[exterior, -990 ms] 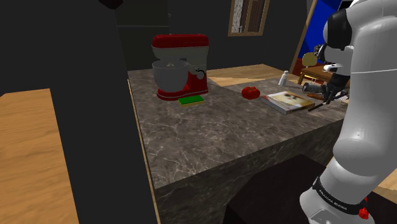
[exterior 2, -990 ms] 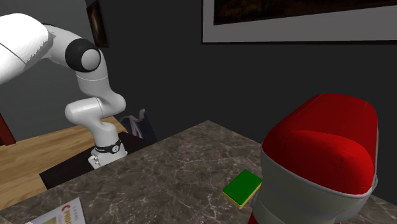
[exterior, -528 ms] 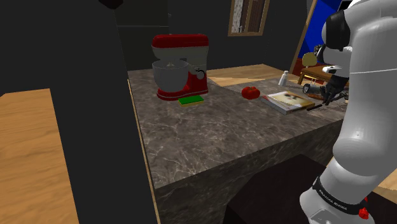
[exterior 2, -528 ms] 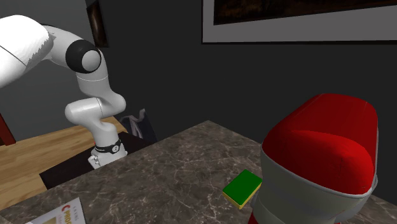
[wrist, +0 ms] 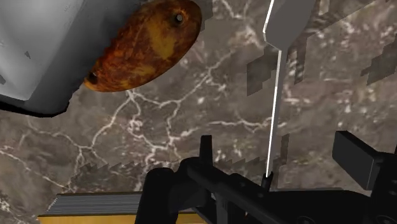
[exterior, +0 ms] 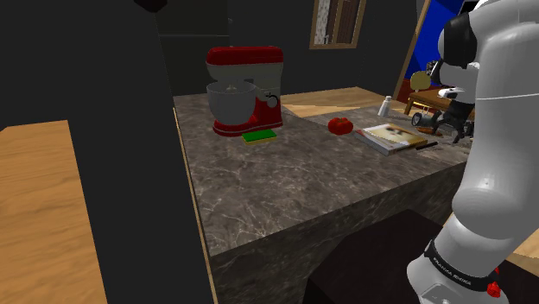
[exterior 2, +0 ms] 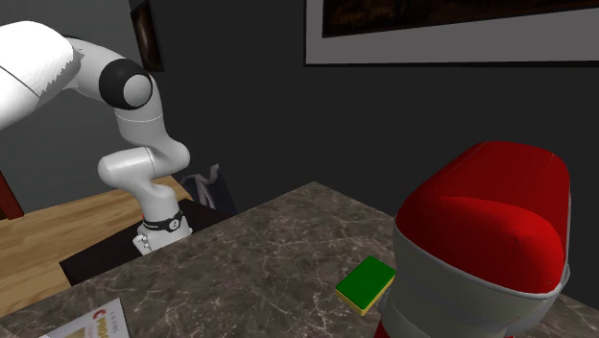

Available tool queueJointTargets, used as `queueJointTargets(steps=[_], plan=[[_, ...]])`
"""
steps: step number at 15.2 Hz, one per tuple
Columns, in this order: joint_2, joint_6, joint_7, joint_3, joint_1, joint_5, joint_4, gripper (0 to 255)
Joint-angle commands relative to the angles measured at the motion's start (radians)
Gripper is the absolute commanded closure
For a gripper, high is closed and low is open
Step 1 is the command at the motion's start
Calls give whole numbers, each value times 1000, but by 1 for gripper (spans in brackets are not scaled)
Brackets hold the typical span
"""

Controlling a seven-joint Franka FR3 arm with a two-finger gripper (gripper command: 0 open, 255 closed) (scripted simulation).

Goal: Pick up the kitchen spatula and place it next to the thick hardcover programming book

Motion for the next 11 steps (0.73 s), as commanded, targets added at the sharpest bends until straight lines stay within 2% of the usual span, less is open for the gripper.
queueJointTargets(steps=[1, 3, 11], plan=[[-25, -41, 19, -24, 15, -31, 27, 0], [-53, -88, 40, -48, 32, -63, 61, 0], [-53, -88, 40, -48, 32, -63, 61, 0]])
